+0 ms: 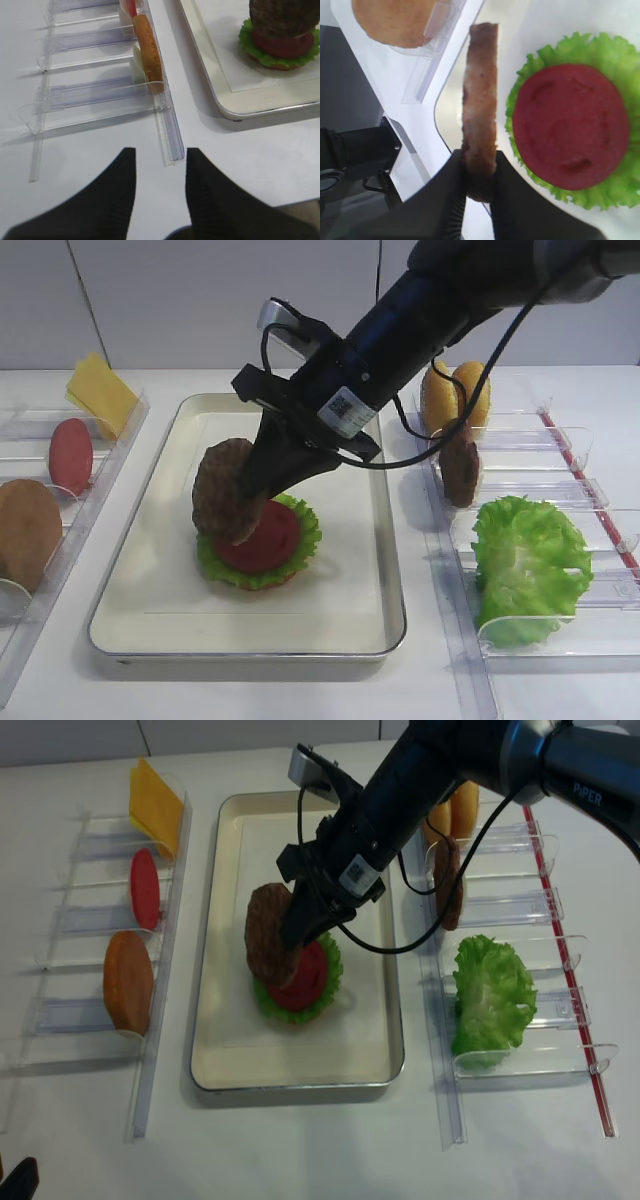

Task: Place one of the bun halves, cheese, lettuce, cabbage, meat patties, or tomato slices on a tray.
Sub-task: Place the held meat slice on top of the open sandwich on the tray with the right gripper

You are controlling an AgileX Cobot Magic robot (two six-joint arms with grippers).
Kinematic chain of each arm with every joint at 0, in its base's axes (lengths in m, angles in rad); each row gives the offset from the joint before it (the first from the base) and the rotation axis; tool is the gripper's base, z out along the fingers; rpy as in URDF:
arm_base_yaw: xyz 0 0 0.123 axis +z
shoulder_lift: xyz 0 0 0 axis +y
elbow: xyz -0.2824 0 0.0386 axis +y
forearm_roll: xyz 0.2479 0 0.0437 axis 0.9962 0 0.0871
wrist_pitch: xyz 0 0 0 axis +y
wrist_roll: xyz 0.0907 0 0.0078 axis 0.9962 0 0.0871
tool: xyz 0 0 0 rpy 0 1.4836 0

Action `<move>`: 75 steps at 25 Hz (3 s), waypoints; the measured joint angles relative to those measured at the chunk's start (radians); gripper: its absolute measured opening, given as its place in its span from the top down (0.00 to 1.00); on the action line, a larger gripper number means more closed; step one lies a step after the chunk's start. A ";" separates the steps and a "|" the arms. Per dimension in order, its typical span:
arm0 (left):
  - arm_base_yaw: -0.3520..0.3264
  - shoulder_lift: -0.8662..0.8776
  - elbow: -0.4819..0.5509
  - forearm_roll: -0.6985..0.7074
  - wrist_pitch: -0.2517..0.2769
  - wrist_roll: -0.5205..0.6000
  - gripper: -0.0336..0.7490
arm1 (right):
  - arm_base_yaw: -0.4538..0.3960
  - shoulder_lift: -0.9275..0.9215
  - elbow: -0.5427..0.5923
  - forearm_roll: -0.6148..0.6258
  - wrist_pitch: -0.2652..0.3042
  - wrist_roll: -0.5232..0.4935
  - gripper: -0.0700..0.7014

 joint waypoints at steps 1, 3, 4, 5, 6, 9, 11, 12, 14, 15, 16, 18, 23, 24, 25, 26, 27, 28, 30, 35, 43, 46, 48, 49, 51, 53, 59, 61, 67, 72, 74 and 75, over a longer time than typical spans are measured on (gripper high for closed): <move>0.000 0.000 0.000 0.000 0.000 0.000 0.66 | 0.000 0.000 0.000 -0.005 0.000 -0.002 0.75; 0.000 0.000 0.000 0.000 0.000 0.000 0.66 | 0.000 0.000 0.004 -0.006 0.000 -0.002 0.75; 0.000 0.000 0.000 0.000 0.000 0.000 0.66 | 0.000 0.000 0.008 -0.006 0.000 -0.002 0.75; 0.000 0.000 0.000 0.000 0.000 0.000 0.66 | 0.000 0.000 0.010 -0.006 0.000 -0.006 0.75; 0.000 0.000 0.000 0.000 0.000 0.000 0.66 | 0.000 0.000 0.010 -0.006 0.000 -0.013 0.75; 0.000 0.000 0.000 0.000 0.000 0.000 0.66 | 0.000 0.000 0.012 -0.006 0.000 -0.029 0.75; 0.000 0.000 0.000 0.000 0.000 0.000 0.66 | 0.000 0.000 0.011 -0.006 0.000 -0.036 0.75; 0.000 0.000 0.000 0.000 0.000 0.000 0.66 | 0.000 0.000 0.011 -0.006 0.000 -0.040 0.75; 0.000 0.000 0.000 0.000 0.000 0.000 0.66 | 0.000 0.000 0.011 -0.006 0.000 -0.050 0.75; 0.000 0.000 0.000 0.000 0.000 0.000 0.66 | 0.000 0.000 0.012 -0.006 0.000 -0.054 0.75; 0.000 0.000 0.000 0.000 0.000 0.000 0.66 | 0.000 0.000 0.014 -0.006 0.000 -0.056 0.75; 0.000 0.000 0.000 0.000 0.000 0.000 0.66 | 0.000 0.000 0.018 -0.006 0.000 -0.060 0.75; 0.000 0.000 0.000 0.000 0.000 0.000 0.66 | 0.000 0.000 0.040 -0.006 -0.002 -0.079 0.75; 0.000 0.000 0.000 0.000 0.000 0.000 0.66 | 0.000 0.000 0.041 -0.006 -0.002 -0.080 0.75; 0.000 0.000 0.000 0.000 0.000 0.000 0.66 | 0.000 0.000 0.046 -0.004 -0.002 -0.083 0.75; 0.000 0.000 0.000 0.000 0.000 0.000 0.66 | 0.000 0.000 0.048 -0.004 -0.002 -0.084 0.75; 0.000 0.000 0.000 0.000 0.000 0.000 0.66 | 0.000 0.003 0.050 -0.004 -0.002 -0.084 0.75; 0.000 0.000 0.000 0.000 0.000 0.000 0.66 | 0.000 0.006 0.050 0.001 -0.002 -0.085 0.75; 0.000 0.000 0.000 0.000 0.000 0.000 0.66 | 0.000 0.014 0.050 0.004 -0.004 -0.087 0.75; 0.000 0.000 0.000 0.000 0.000 0.000 0.66 | 0.000 0.018 0.050 0.006 -0.004 -0.091 0.75; 0.000 0.000 0.000 0.000 0.000 0.000 0.66 | 0.000 0.018 0.050 -0.020 -0.004 -0.091 0.75; 0.000 0.000 0.000 0.000 0.000 0.000 0.66 | 0.000 0.018 0.050 -0.030 -0.012 -0.091 0.75; 0.000 0.000 0.000 0.000 0.000 0.000 0.66 | 0.000 0.018 0.050 -0.037 -0.017 -0.089 0.75; 0.000 0.000 0.000 0.000 0.000 0.000 0.66 | 0.000 0.018 0.050 -0.041 -0.021 -0.089 0.75; 0.000 0.000 0.000 0.000 0.000 0.000 0.66 | 0.000 0.018 0.050 -0.046 -0.025 -0.089 0.75; 0.000 0.000 0.000 0.000 0.000 0.000 0.66 | 0.000 0.018 0.050 -0.048 -0.027 -0.091 0.75; 0.000 0.000 0.000 0.000 0.000 0.000 0.66 | 0.000 0.018 0.050 -0.067 -0.043 -0.074 0.75; 0.000 0.000 0.000 0.000 0.000 0.000 0.66 | 0.000 0.018 0.050 -0.082 -0.048 -0.053 0.75; 0.000 0.000 0.000 0.000 0.000 0.000 0.66 | 0.000 0.018 0.050 -0.089 -0.061 -0.040 0.75; 0.000 0.000 0.000 0.000 0.000 0.000 0.66 | 0.000 0.018 0.050 -0.089 -0.077 -0.036 0.74; 0.000 0.000 0.000 0.000 0.000 0.000 0.66 | 0.000 0.018 0.050 -0.092 -0.084 -0.034 0.73; 0.000 0.000 0.000 0.000 0.000 0.000 0.66 | 0.000 0.018 0.050 -0.092 -0.087 -0.032 0.72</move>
